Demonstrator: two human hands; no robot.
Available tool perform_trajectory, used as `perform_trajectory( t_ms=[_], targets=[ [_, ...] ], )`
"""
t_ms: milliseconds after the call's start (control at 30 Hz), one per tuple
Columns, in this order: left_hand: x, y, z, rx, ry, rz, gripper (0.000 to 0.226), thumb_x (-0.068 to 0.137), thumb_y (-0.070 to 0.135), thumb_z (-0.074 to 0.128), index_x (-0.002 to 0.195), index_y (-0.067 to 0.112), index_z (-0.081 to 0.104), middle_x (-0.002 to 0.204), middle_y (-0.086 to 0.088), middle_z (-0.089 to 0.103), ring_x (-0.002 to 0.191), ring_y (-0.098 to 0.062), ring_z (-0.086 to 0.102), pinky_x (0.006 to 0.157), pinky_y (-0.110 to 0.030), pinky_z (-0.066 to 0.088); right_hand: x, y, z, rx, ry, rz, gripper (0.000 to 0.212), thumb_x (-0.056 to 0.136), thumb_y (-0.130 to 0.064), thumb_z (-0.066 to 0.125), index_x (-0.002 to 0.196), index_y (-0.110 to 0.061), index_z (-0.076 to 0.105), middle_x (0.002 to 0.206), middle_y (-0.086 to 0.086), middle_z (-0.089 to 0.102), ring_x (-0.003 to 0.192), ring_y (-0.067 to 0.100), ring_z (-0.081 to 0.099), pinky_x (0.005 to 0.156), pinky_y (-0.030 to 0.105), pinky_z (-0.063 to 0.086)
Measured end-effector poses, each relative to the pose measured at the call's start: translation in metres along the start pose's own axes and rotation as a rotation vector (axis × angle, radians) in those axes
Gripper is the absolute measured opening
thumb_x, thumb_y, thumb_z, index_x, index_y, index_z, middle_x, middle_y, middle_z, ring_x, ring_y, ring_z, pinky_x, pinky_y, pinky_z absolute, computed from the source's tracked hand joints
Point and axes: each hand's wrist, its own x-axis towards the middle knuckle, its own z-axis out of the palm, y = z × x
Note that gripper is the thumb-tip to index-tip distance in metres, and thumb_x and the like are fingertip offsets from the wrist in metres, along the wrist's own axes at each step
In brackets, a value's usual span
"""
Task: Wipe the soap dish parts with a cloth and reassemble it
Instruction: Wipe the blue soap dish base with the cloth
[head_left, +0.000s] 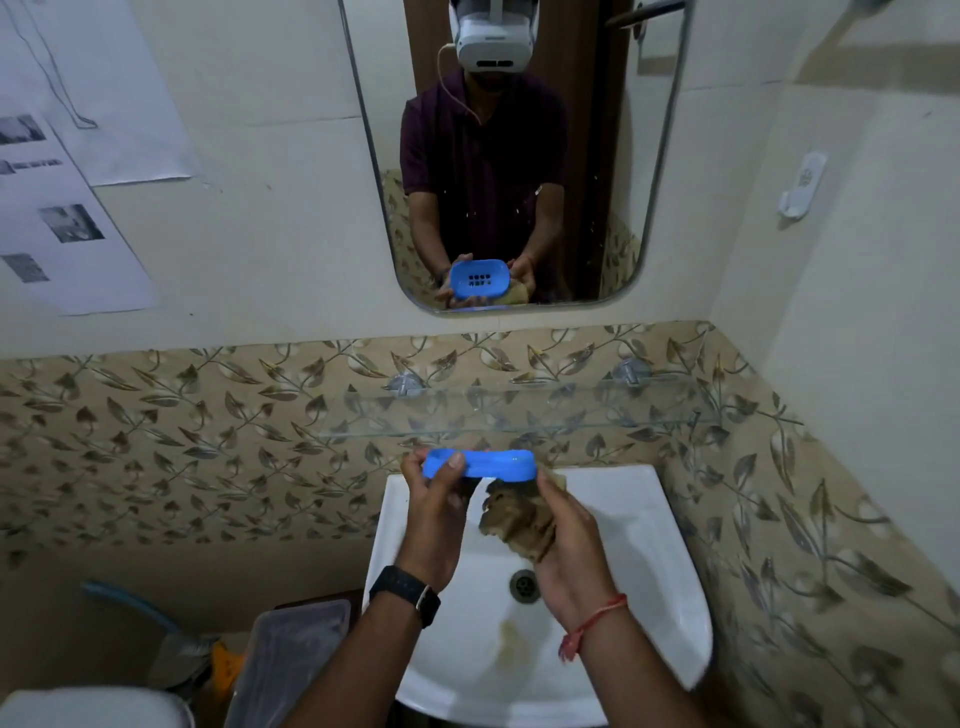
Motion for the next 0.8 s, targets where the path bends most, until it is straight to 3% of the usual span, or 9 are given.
perform_trajectory(
  t_ms=[200, 300, 367, 433, 500, 567, 667, 733, 800],
  targets=[
    [-0.016, -0.006, -0.005, 0.458, -0.103, 0.029, 0.081, 0.061, 0.041, 0.092, 0.133, 0.031, 0.057, 0.104, 0.004, 0.066, 0.091, -0.009, 0.070, 0.072, -0.021, 0.056, 0.015, -0.024, 0.004, -0.027, 0.122, -0.155, 0.017, 0.093, -0.023, 0.066, 0.097, -0.010, 0.076, 0.089, 0.015, 0.075, 0.075, 0.029, 0.068, 0.066, 0.039, 0.055],
    [-0.020, -0.008, 0.004, 0.688, -0.185, 0.054, 0.084, 0.068, 0.062, 0.082, 0.141, 0.035, 0.052, 0.099, 0.008, 0.072, 0.092, -0.012, 0.072, 0.074, -0.025, 0.058, 0.017, -0.018, 0.010, -0.179, 0.120, -0.263, 0.014, 0.092, -0.026, 0.068, 0.093, -0.015, 0.076, 0.081, 0.008, 0.073, 0.074, 0.025, 0.065, 0.064, 0.036, 0.053],
    [-0.021, -0.008, 0.013, 0.654, -0.212, 0.016, 0.064, 0.080, 0.057, 0.071, 0.135, 0.026, 0.058, 0.105, 0.002, 0.074, 0.100, -0.018, 0.071, 0.084, -0.029, 0.059, 0.013, -0.009, 0.012, -0.403, 0.089, -0.407, 0.009, 0.089, -0.021, 0.071, 0.096, -0.020, 0.077, 0.087, 0.006, 0.075, 0.079, 0.023, 0.067, 0.067, 0.037, 0.057],
    [-0.020, -0.006, 0.017, 0.503, -0.145, -0.049, 0.057, 0.084, 0.055, 0.061, 0.121, 0.012, 0.065, 0.107, -0.005, 0.075, 0.103, -0.021, 0.069, 0.087, -0.030, 0.057, 0.008, -0.003, 0.009, -0.617, -0.016, -0.553, 0.020, 0.086, -0.010, 0.073, 0.095, -0.027, 0.076, 0.099, -0.002, 0.073, 0.092, 0.017, 0.070, 0.078, 0.031, 0.059],
    [-0.019, -0.002, 0.016, 0.436, -0.088, -0.088, 0.059, 0.085, 0.065, 0.056, 0.113, 0.014, 0.070, 0.108, -0.008, 0.075, 0.103, -0.022, 0.069, 0.089, -0.034, 0.056, 0.002, -0.003, 0.004, -0.779, -0.145, -0.619, 0.031, 0.084, -0.006, 0.073, 0.095, -0.035, 0.075, 0.099, -0.015, 0.069, 0.092, 0.005, 0.068, 0.075, 0.012, 0.054],
    [-0.021, 0.001, 0.014, 0.381, -0.073, -0.120, 0.065, 0.083, 0.076, 0.050, 0.115, 0.024, 0.073, 0.117, -0.010, 0.075, 0.111, -0.025, 0.070, 0.096, -0.041, 0.055, 0.000, -0.006, -0.004, -0.963, -0.184, -0.641, 0.026, 0.081, -0.008, 0.075, 0.091, -0.032, 0.076, 0.090, -0.015, 0.068, 0.084, 0.004, 0.067, 0.068, 0.006, 0.050],
    [-0.024, 0.005, 0.019, 0.385, -0.106, -0.149, 0.071, 0.074, 0.088, 0.042, 0.114, 0.039, 0.072, 0.114, -0.011, 0.076, 0.102, -0.025, 0.072, 0.090, -0.043, 0.059, 0.003, -0.012, -0.007, -1.017, -0.009, -0.575, 0.013, 0.080, -0.013, 0.076, 0.070, -0.020, 0.071, 0.074, -0.004, 0.065, 0.068, 0.008, 0.064, 0.059, 0.018, 0.053],
    [-0.026, 0.004, 0.027, 0.414, -0.161, -0.164, 0.073, 0.077, 0.086, 0.036, 0.117, 0.036, 0.071, 0.108, -0.014, 0.076, 0.091, -0.026, 0.072, 0.081, -0.040, 0.060, 0.010, -0.019, 0.003, -0.994, 0.164, -0.634, 0.030, 0.082, -0.012, 0.076, 0.059, -0.021, 0.058, 0.067, -0.005, 0.058, 0.061, 0.003, 0.058, 0.055, 0.010, 0.048],
    [-0.026, 0.003, 0.034, 0.386, -0.170, -0.181, 0.074, 0.081, 0.082, 0.033, 0.120, 0.030, 0.069, 0.108, -0.012, 0.076, 0.094, -0.028, 0.071, 0.081, -0.039, 0.059, 0.012, -0.026, 0.018, -0.998, 0.157, -0.722, 0.022, 0.083, -0.006, 0.074, 0.068, -0.020, 0.066, 0.073, -0.009, 0.058, 0.066, -0.002, 0.058, 0.059, 0.003, 0.044]
  ],
)
